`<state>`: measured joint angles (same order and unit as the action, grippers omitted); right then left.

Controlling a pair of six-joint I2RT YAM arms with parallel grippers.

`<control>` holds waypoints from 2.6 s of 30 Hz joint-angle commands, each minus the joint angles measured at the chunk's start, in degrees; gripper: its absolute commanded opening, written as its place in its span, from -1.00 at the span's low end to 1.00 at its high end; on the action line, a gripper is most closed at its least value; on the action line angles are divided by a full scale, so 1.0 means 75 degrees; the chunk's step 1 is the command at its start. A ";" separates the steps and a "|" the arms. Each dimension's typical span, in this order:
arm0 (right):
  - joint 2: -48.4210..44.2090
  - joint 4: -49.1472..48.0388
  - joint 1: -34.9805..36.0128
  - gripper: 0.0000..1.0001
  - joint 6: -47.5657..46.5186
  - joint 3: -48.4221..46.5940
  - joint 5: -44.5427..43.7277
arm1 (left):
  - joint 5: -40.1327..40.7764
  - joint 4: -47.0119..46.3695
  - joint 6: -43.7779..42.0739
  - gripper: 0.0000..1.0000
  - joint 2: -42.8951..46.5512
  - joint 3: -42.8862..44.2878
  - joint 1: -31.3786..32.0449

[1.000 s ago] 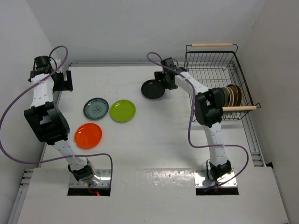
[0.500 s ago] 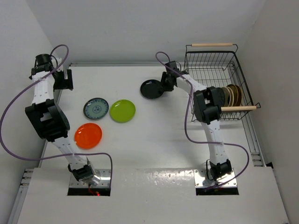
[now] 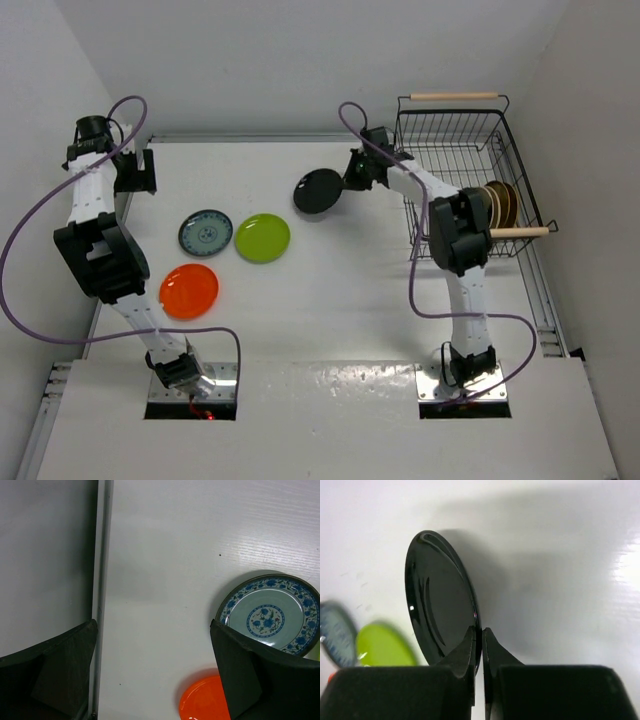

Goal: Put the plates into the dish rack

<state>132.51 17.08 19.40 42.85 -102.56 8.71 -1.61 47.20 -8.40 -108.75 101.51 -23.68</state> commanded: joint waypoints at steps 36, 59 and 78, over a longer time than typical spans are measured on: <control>-0.5492 0.0348 -0.1532 -1.00 -0.6921 0.4335 -0.7127 | 0.0132 0.0269 -0.0544 0.99 0.0285 -0.0270 0.1142; -0.4542 0.0723 -0.1567 -0.28 -0.6803 0.4019 -0.6704 | -0.0758 0.0479 -0.1317 0.99 0.0181 -0.0667 0.1540; -0.6194 0.1343 -0.0900 0.76 -0.6463 0.3151 -0.5579 | -0.1688 0.0517 -0.2386 0.88 -0.0159 -0.1629 0.2888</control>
<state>87.90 26.02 10.83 -7.01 -77.76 -35.53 -15.79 54.08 -26.48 -112.81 89.58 -2.61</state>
